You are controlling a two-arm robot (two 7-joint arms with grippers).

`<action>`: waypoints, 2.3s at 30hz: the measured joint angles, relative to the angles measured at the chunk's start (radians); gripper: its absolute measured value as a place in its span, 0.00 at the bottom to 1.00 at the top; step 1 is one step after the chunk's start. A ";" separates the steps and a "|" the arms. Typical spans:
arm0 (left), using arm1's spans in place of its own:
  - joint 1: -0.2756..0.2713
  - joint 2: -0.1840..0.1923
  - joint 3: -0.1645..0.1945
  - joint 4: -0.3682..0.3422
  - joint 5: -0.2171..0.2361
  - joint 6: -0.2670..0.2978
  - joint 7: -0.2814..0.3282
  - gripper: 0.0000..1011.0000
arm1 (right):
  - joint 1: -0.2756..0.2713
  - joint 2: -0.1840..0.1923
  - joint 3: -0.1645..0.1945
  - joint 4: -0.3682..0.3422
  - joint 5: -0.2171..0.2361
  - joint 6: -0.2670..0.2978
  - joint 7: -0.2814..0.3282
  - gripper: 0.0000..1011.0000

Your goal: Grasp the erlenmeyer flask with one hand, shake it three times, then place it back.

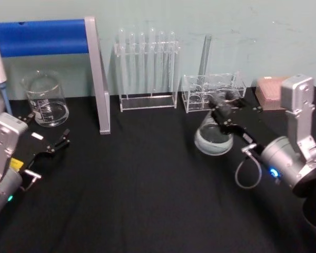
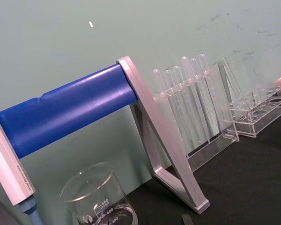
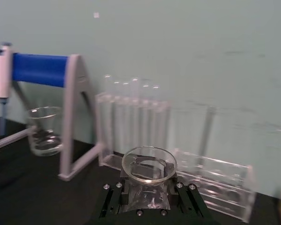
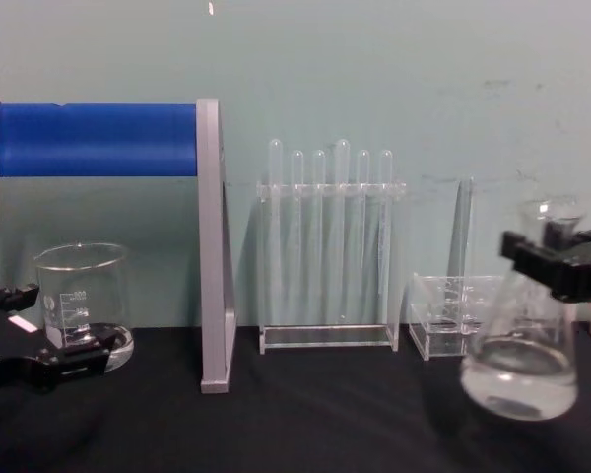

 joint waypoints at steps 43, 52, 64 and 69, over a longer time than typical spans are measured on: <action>0.000 0.000 0.000 0.000 0.000 0.000 0.000 0.99 | 0.019 0.070 -0.256 -0.070 0.071 -0.018 0.224 0.45; 0.000 0.000 0.000 0.000 0.000 0.000 0.000 0.99 | 0.019 0.069 -0.217 -0.054 0.062 -0.029 0.162 0.45; 0.000 0.000 0.000 0.000 0.000 0.000 0.000 0.99 | 0.013 0.054 -0.117 -0.025 0.054 -0.030 0.072 0.45; 0.000 0.000 0.000 0.000 0.000 0.000 0.000 0.99 | 0.008 0.048 -0.067 -0.013 0.049 -0.027 0.039 0.45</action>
